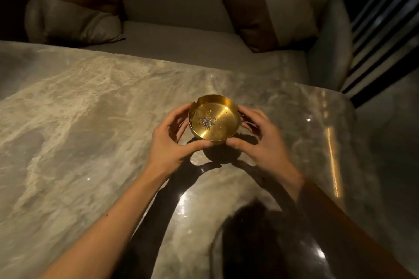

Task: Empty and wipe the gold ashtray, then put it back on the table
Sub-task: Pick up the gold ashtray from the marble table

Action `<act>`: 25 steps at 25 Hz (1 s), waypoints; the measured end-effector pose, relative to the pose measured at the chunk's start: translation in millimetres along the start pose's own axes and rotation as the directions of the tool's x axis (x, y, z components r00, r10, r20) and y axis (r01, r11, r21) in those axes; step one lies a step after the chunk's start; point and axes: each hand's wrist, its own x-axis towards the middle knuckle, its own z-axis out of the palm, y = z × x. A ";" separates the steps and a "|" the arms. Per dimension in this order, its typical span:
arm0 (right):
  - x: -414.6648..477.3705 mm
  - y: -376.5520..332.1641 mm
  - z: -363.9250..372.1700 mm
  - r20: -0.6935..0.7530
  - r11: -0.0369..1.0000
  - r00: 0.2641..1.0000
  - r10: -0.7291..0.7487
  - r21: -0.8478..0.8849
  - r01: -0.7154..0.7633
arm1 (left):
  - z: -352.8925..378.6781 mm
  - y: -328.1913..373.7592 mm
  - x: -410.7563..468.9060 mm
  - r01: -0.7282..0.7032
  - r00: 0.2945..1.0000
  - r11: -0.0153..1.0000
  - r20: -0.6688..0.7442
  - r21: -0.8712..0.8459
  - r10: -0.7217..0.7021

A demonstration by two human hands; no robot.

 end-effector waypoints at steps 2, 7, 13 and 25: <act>-18.9 6.1 -44.4 -0.029 1.000 1.000 -0.001 -0.011 0.001 | 40.7 10.7 -1.3 0.016 0.999 0.999 0.046 -0.044 -0.014; -52.8 20.7 -121.9 -0.081 0.999 0.997 0.013 0.052 -0.009 | 114.0 27.9 1.3 0.000 0.978 0.997 0.210 -0.071 0.015; -64.2 34.4 -135.4 -0.118 0.995 0.991 0.058 0.089 -0.048 | 147.3 24.8 12.6 -0.042 0.942 0.998 0.330 -0.054 0.058; -47.5 22.9 -108.0 -0.190 0.995 0.979 -0.076 -0.078 0.062 | 118.2 3.2 42.4 -0.074 0.919 0.993 0.380 -0.095 0.105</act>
